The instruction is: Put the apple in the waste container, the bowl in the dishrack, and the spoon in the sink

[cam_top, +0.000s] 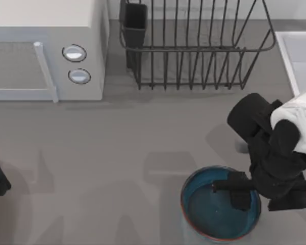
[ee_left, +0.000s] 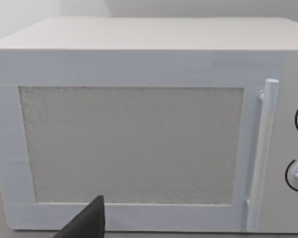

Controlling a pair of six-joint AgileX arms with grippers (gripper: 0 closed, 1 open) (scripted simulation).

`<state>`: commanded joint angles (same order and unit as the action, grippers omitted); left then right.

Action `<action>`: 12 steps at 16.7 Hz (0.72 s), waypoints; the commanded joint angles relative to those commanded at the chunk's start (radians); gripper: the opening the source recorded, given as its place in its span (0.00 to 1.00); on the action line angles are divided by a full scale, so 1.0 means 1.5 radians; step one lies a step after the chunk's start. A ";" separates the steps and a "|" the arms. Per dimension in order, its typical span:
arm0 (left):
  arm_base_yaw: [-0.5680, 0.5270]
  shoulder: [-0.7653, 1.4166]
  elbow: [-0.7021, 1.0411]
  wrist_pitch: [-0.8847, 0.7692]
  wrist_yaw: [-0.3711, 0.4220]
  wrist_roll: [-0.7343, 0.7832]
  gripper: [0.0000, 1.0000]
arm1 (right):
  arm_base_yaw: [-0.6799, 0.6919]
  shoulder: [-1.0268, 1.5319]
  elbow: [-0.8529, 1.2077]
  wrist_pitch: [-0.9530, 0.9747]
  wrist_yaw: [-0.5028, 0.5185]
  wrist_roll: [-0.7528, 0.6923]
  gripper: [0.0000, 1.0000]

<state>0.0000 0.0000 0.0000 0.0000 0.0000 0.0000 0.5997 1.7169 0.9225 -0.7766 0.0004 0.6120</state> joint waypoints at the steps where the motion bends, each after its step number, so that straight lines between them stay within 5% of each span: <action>1: 0.000 0.000 0.000 0.000 0.000 0.000 1.00 | 0.000 0.000 0.000 0.000 0.000 0.000 0.25; 4: 0.000 0.000 0.000 0.000 0.000 0.000 1.00 | 0.000 0.000 0.000 0.000 0.000 0.000 0.02; 12: 0.000 0.000 0.000 0.000 0.000 0.000 1.00 | 0.000 0.000 0.000 0.000 0.000 0.000 0.00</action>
<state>0.0000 0.0000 0.0000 0.0000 0.0000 0.0000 0.5997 1.7169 0.9225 -0.7766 0.0004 0.6120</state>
